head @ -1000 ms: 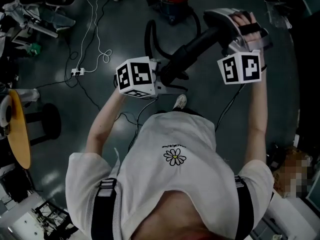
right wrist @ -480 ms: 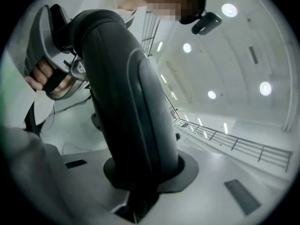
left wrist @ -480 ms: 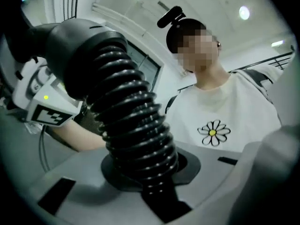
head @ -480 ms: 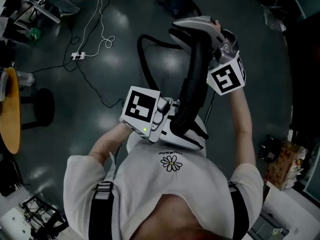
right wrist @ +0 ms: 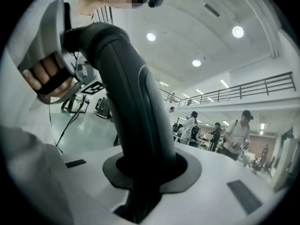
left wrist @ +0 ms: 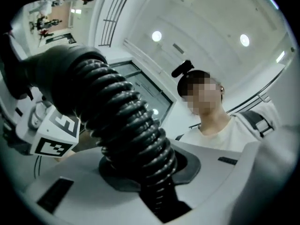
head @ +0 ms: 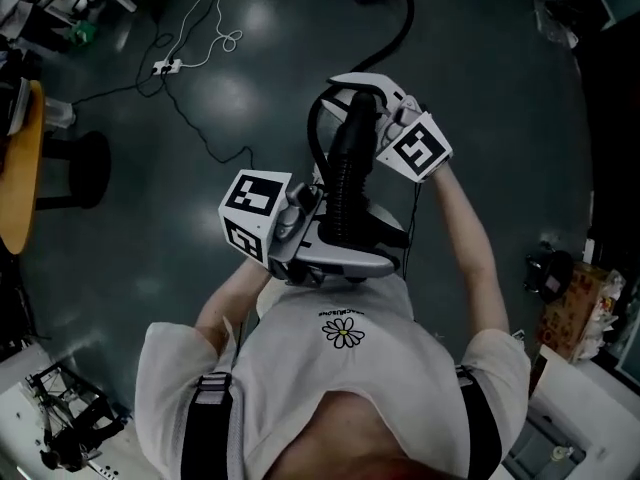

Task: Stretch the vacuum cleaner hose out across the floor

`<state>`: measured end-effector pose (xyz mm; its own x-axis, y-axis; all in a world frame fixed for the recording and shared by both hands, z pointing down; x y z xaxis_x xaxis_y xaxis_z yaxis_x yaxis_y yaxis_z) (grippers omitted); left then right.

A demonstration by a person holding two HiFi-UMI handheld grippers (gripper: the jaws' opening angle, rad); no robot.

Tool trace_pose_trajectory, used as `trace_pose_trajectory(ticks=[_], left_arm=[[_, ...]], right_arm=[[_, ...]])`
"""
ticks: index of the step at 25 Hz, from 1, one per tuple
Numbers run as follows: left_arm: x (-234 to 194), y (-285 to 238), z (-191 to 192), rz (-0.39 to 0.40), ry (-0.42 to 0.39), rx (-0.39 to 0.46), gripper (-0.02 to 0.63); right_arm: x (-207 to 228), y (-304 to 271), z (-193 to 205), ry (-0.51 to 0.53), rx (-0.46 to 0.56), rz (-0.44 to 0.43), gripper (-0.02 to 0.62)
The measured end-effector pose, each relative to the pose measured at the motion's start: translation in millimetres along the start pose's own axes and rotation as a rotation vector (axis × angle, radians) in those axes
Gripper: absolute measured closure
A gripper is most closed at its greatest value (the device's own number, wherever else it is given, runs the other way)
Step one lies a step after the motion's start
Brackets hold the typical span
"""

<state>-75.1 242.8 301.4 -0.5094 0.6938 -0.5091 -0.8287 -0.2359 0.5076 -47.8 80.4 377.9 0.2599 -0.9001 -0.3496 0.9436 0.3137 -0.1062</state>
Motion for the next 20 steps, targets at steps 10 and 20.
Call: trace_pose_trajectory(ticks=[10,20], left_arm=[[146.2,-31.3,165.7,-0.209,-0.054,-0.022,0.505],[207.9,-80.6,196.3,-0.139,-0.104,-0.134,0.505]], right_arm=[[-237.9,120.3,56.5,-0.524,-0.262,-0.052,0.377],[-309.2,153.2,53.5,-0.617,-0.252,0.105,0.377]])
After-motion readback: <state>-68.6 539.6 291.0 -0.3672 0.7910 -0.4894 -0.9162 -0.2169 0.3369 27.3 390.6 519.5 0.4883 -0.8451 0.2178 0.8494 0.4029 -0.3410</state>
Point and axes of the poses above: the fingertips, and each gripper's own axes: y backward along the fingers, x to its right, z out of its underside, the point moved 7 cm from there along y, backward along the fingers, and after that the axes turned 2 degrees about -y, right-handed, at the moved point
